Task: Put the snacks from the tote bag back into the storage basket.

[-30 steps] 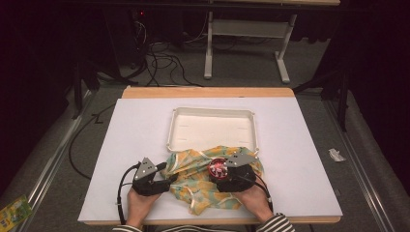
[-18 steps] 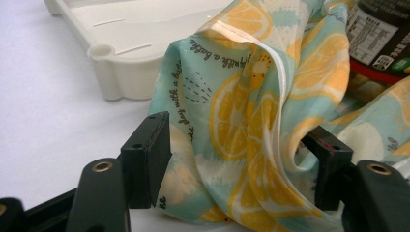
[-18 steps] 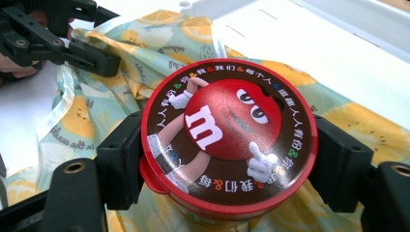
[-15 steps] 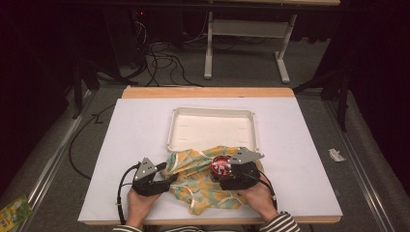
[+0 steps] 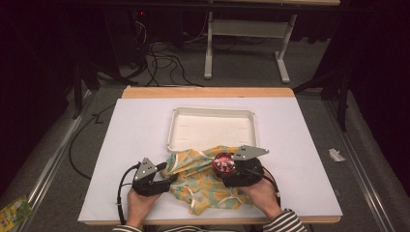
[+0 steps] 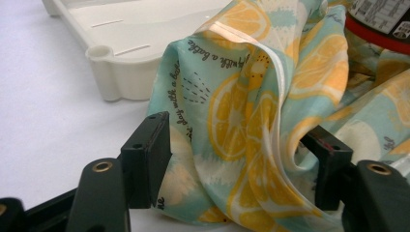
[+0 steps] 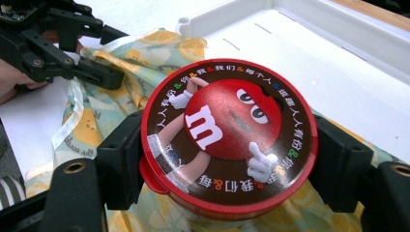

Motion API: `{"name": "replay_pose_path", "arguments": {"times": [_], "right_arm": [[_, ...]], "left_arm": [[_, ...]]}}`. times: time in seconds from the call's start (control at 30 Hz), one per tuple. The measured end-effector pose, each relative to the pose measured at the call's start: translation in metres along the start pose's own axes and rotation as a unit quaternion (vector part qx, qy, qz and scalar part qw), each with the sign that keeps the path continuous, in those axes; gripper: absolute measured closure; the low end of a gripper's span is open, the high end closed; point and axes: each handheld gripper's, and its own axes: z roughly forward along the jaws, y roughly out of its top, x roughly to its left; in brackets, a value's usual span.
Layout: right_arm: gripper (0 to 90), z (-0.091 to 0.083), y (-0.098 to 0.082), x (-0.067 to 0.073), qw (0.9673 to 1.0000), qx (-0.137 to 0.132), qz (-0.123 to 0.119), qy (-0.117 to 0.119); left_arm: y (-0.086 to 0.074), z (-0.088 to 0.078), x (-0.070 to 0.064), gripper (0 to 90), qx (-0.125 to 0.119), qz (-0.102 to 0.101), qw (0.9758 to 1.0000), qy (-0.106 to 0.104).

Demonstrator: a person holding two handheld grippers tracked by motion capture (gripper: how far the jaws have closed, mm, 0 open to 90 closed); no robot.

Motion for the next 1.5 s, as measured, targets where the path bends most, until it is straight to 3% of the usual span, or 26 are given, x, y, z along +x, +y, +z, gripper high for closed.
{"name": "replay_pose_path", "arguments": {"times": [0.63, 1.5], "right_arm": [[26.2, -0.013, 0.015, -0.007, 0.9999, -0.009, 0.002, 0.011], [26.2, -0.020, 0.041, -0.031, 0.9998, -0.014, 0.012, 0.005]], "left_arm": [[0.000, 0.000, 0.000, 36.4, 0.000, 0.000, 1.0000, 0.000], [0.000, 0.000, 0.000, 36.4, 0.001, 0.001, 1.0000, -0.001]]}}
